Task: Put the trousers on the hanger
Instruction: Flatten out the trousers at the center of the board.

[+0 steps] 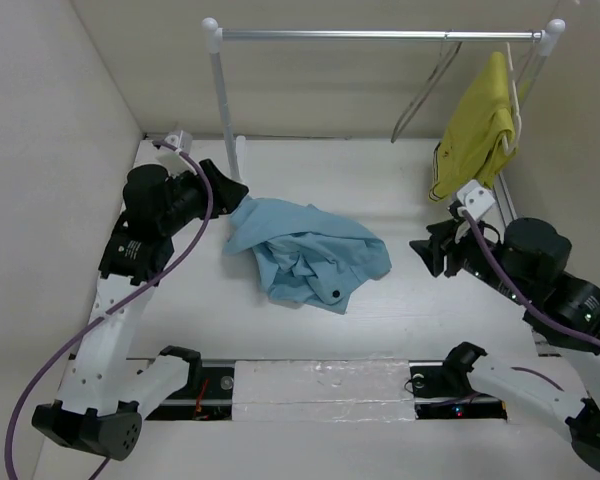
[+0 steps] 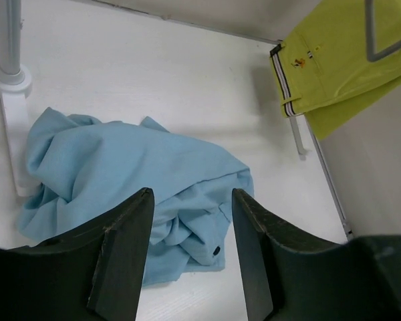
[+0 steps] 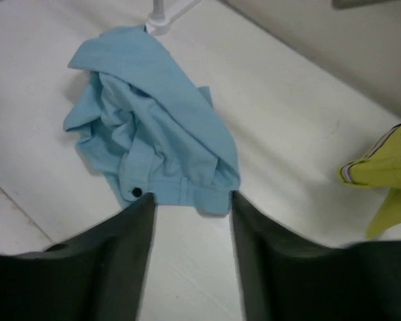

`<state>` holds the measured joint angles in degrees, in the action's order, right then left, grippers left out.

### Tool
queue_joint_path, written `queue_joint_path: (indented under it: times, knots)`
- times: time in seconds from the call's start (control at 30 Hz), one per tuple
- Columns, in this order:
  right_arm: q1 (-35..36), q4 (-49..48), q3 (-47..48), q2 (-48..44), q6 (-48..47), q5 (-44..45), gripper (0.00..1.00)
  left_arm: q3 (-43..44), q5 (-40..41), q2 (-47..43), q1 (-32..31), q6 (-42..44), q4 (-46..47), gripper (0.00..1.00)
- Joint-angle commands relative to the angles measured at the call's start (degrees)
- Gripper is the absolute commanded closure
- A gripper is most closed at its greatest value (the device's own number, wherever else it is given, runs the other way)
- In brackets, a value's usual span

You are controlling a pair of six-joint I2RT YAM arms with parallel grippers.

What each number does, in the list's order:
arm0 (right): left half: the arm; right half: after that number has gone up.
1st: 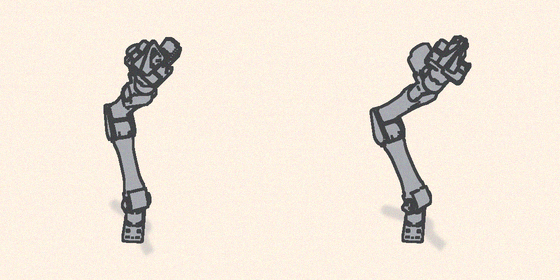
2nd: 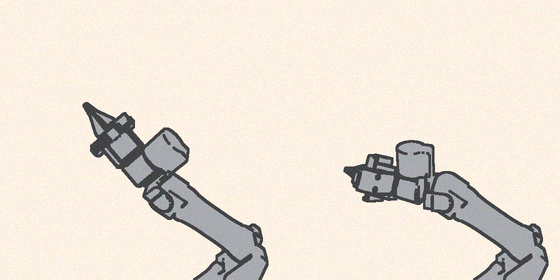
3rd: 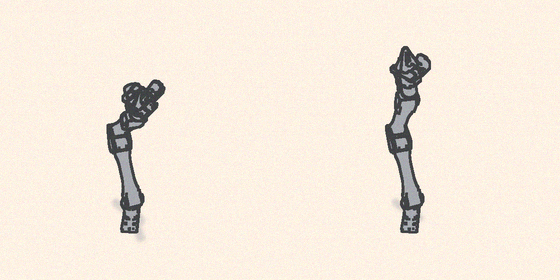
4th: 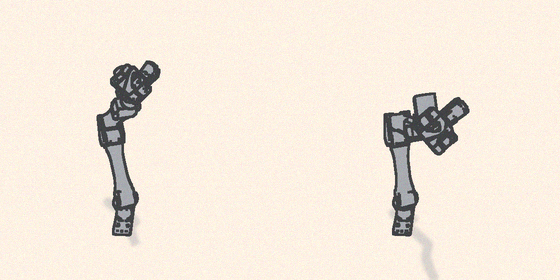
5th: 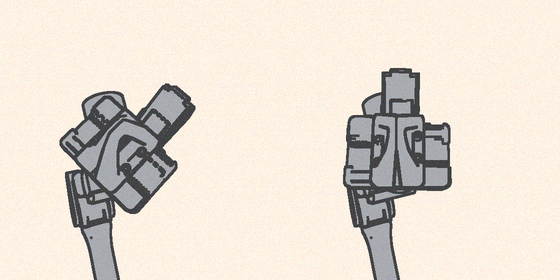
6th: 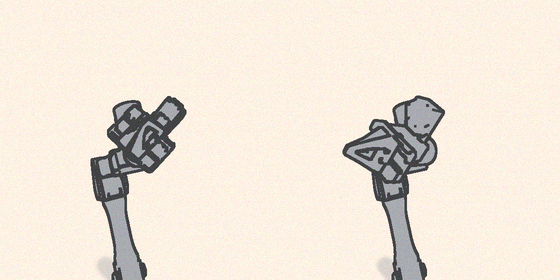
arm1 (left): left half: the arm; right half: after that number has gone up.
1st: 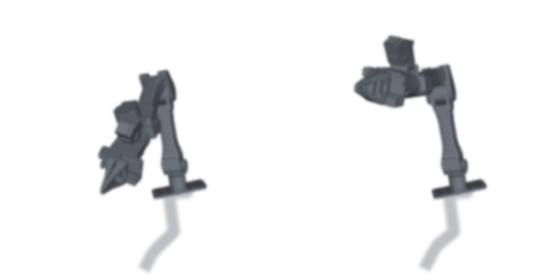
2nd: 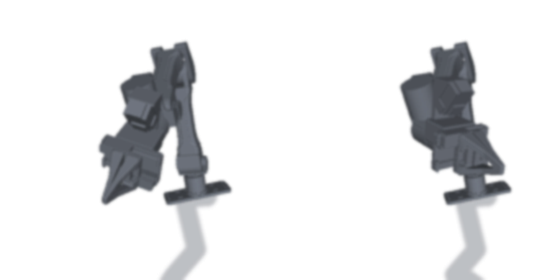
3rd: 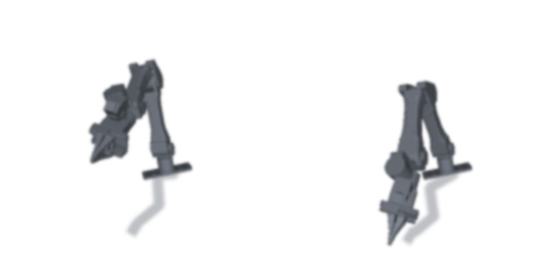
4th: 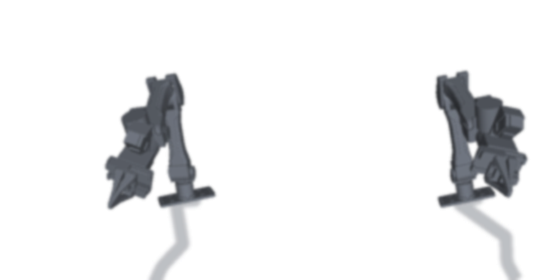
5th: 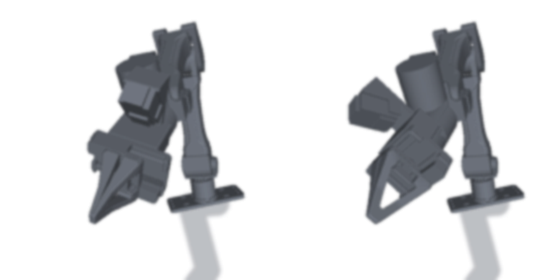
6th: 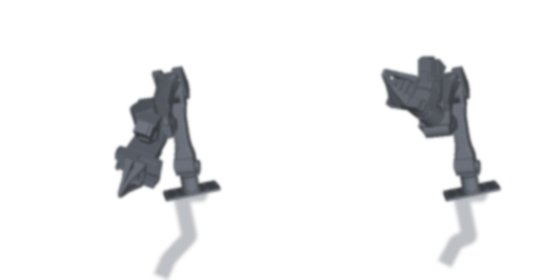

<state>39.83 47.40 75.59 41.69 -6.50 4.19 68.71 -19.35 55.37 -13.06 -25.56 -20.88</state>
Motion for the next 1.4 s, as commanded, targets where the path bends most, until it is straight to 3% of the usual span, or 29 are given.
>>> queue_joint_path:
  times: [0.0, 0.03, 0.07, 0.1, 0.13, 0.23, 0.3, 0.33, 0.4, 0.43, 0.47, 0.53, 0.6, 0.67, 1.0, 1.1, 1.13, 1.2, 1.23, 1.27, 1.3, 1.33, 1.37]
  knots:
    - [0.2, -1.2, -3.8, 1.0, 2.0, -3.7, 0.52, -2.0, 2.7, -1.0, -0.2, 0.5, 0.6, 0.54]
    - [0.2, -2.2, -6.2, 1.1, 1.8, -5.7, 0.78, -2.3, 3.9, -0.8, -0.2, 0.6, 0.2, 0.54]
    - [0.2, -2.8, -7.5, 1.1, 1.5, -6.6, 0.94, -3.0, 4.8, -0.7, -0.2, 0.6, -0.6, 0.58]
    - [0.2, -3.2, -8.7, 1.2, 1.4, -6.9, 1.00, -5.0, 7.8, -0.5, -0.2, 0.3, -1.3, 0.61]
    - [0.2, -3.4, -9.8, 1.4, 1.5, -6.7, 1.00, -5.9, 9.7, -0.4, 0.3, 0.0, -2.0, 0.63]
    - [0.2, -6.5, -16.1, 1.9, 1.5, -4.7, 1.00, -12.7, 14.5, 0.3, 5.4, -3.5, -5.6, 0.86]
    - [0.2, -8.5, -18.3, 2.2, 1.7, -2.6, 1.00, -16.0, 14.9, 0.0, 6.6, -5.5, -5.3, 0.90]
    - [-0.3, -10.9, -19.4, 2.9, 1.6, -2.0, 0.92, -17.5, 14.4, -0.1, 8.8, -6.2, -4.8, 0.89]
    - [-1.0, -13.7, -22.4, 4.4, 1.0, -1.5, 0.71, -22.0, 13.6, -0.5, 9.6, -9.2, -1.9, 0.68]
    - [-1.9, -16.4, -23.2, 6.2, 0.4, -2.1, 0.46, -23.3, 13.6, -0.6, 10.2, -10.5, -0.7, 0.55]
    - [-2.5, -17.9, -24.0, 7.3, 0.0, -2.5, 0.34, -24.4, 13.1, -0.6, 10.2, -11.4, 2.4, 0.30]
    - [-4.1, -22.3, -26.8, 11.5, -1.4, -6.5, 0.20, -26.9, 11.7, 0.4, 10.2, -14.3, 4.9, 0.20]
    - [-7.7, -25.6, -28.6, 14.7, -2.1, -10.8, 0.17, -28.8, 11.0, 2.3, 10.2, -15.7, 8.5, 0.10]
    - [-11.4, -29.6, -30.8, 19.7, -2.5, -13.4, 0.16, -30.3, 10.5, 3.6, 10.2, -17.3, 12.9, 0.07]
    - [-19.4, -46.5, -38.1, 30.5, 1.4, -18.6, 0.19, -35.7, 1.3, 18.2, 9.6, -22.2, 35.0, 0.05]
    - [-19.4, -49.9, -39.1, 33.5, 1.7, -20.7, 0.23, -35.9, 1.2, 22.0, 9.0, -22.9, 39.5, 0.12]
    - [-19.4, -51.7, -39.5, 34.9, 1.9, -21.1, 0.31, -35.9, 1.3, 22.6, 8.5, -23.2, 40.4, 0.14]
    - [-19.4, -53.4, -40.2, 36.8, 2.2, -22.6, 0.57, -35.1, 1.5, 24.8, 7.9, -23.8, 41.6, 0.32]
    - [-19.4, -54.3, -40.1, 38.7, 2.3, -23.3, 0.80, -34.9, 1.6, 25.4, 7.9, -24.0, 41.7, 0.38]
    - [-19.4, -54.3, -39.9, 39.2, 2.0, -23.8, 0.93, -34.5, 1.6, 25.7, 7.9, -23.9, 41.8, 0.65]
    - [-19.4, -54.0, -39.6, 39.3, 2.1, -24.0, 1.00, -33.7, 2.0, 25.4, 7.9, -23.8, 41.3, 0.82]
    - [-19.4, -52.9, -39.2, 39.0, 2.1, -24.0, 1.00, -33.1, 2.7, 25.0, 7.9, -23.3, 40.3, 0.98]
    - [-18.7, -51.7, -39.0, 36.1, 2.1, -23.3, 1.00, -32.2, 3.6, 23.0, 7.9, -23.0, 36.0, 1.00]
